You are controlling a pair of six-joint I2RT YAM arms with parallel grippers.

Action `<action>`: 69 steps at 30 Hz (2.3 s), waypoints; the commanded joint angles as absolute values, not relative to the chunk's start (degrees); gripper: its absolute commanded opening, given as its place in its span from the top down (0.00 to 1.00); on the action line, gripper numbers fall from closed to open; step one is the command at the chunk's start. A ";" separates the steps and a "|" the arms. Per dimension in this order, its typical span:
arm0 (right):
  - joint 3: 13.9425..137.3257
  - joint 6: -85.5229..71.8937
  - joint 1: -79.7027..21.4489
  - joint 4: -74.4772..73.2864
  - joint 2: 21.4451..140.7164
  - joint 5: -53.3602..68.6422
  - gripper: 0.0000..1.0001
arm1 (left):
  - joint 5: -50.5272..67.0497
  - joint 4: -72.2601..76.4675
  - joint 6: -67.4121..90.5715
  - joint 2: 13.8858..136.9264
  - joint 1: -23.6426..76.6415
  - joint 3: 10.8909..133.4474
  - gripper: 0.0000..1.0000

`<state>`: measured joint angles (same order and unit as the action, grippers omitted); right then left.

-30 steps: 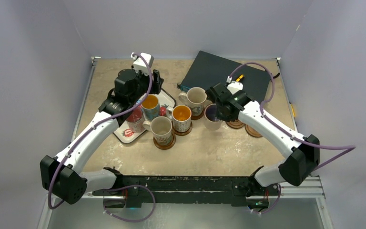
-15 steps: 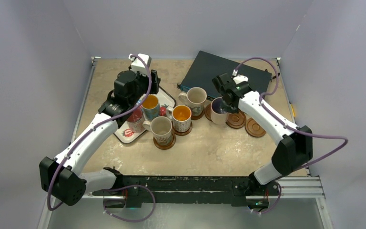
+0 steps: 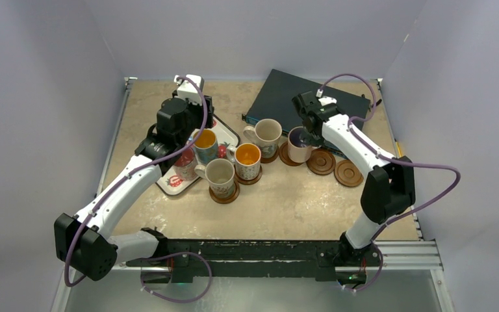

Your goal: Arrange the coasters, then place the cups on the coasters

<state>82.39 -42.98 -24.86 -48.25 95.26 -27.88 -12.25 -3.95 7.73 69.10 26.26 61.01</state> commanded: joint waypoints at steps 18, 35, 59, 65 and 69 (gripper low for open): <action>86.47 -38.67 -23.56 -40.85 97.70 -25.69 1.00 | -13.79 -1.93 5.90 68.38 26.37 60.91 0.44; 86.24 -34.73 -22.95 -38.73 98.52 -24.99 1.00 | -14.04 -2.02 5.62 67.94 26.41 61.02 0.44; 83.23 -32.36 -22.85 -38.07 98.39 -23.78 1.00 | -14.03 -1.85 5.61 67.22 26.39 60.84 0.44; 81.67 -31.81 -22.85 -37.09 97.96 -23.79 1.00 | -13.80 -1.85 5.62 67.58 26.37 60.86 0.44; 82.27 -31.39 -22.85 -36.87 99.12 -22.89 0.97 | -13.96 -1.85 5.47 67.72 26.36 60.85 0.44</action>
<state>82.02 -32.10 -23.18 -39.48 100.12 -22.74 -13.69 -3.95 6.37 69.08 26.26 61.01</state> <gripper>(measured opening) 0.048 0.562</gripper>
